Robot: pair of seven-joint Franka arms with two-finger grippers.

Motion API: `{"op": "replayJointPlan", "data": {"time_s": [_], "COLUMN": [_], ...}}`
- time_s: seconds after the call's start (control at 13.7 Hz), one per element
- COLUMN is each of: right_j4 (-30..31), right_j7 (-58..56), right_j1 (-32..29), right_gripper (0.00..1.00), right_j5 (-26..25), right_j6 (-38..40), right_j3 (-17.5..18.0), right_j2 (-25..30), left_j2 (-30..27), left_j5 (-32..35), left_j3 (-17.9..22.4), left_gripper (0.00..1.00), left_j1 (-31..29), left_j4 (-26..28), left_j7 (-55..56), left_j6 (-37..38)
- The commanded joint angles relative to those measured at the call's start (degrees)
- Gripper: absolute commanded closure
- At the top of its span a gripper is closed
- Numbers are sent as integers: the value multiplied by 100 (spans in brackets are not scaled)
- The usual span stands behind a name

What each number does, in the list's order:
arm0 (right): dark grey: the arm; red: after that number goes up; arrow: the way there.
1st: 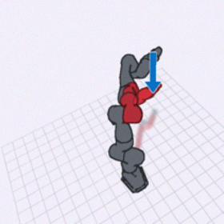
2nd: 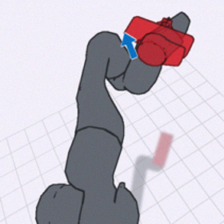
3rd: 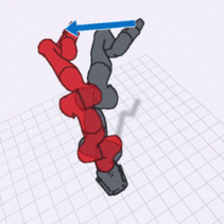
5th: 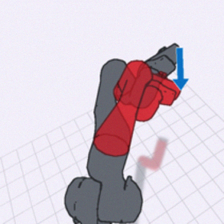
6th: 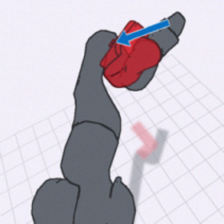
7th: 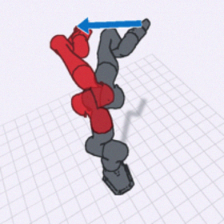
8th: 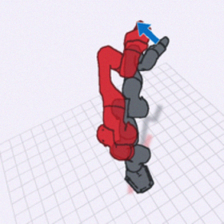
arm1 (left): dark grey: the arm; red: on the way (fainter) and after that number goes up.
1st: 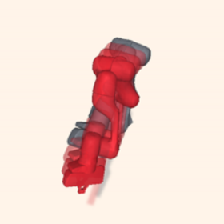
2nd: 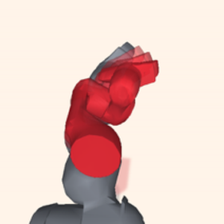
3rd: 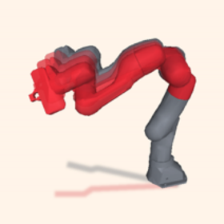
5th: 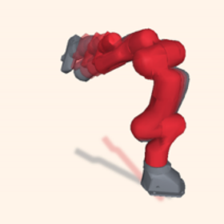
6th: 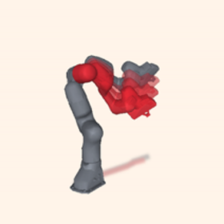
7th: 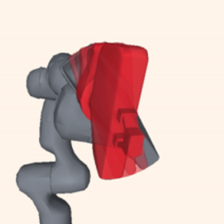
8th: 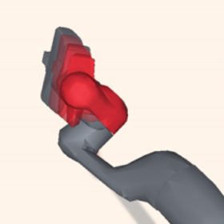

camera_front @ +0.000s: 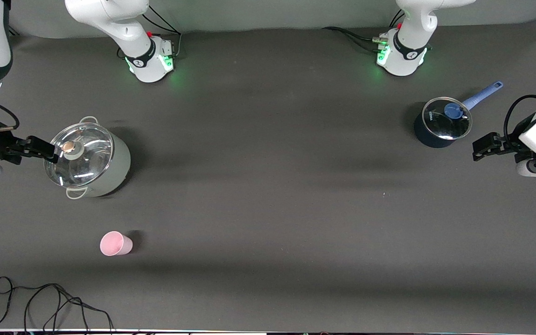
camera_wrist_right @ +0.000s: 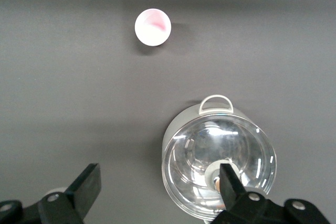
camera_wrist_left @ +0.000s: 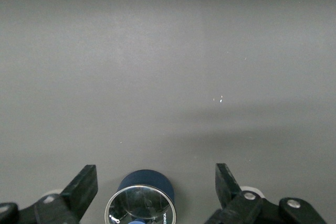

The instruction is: Transfer pink cup from left to right arm

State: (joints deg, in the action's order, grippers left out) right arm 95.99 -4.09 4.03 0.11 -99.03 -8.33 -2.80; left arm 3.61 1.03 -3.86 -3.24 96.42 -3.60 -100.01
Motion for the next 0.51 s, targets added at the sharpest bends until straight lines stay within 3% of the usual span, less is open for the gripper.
{"op": "replayJointPlan", "data": {"time_s": [0.0,0.44], "right_j4": [-19,-124], "right_j7": [-101,-22], "right_j1": [-867,-843], "right_gripper": [0,0], "right_j5": [-28,-28], "right_j6": [-82,-170], "right_j3": [989,991], "right_j2": [7,43], "left_j2": [-132,-176], "left_j5": [-59,-59], "left_j3": [0,0], "left_gripper": [0,0], "left_j1": [-10,-10], "left_j4": [193,237], "left_j7": [87,87], "left_j6": [-133,-98]}}
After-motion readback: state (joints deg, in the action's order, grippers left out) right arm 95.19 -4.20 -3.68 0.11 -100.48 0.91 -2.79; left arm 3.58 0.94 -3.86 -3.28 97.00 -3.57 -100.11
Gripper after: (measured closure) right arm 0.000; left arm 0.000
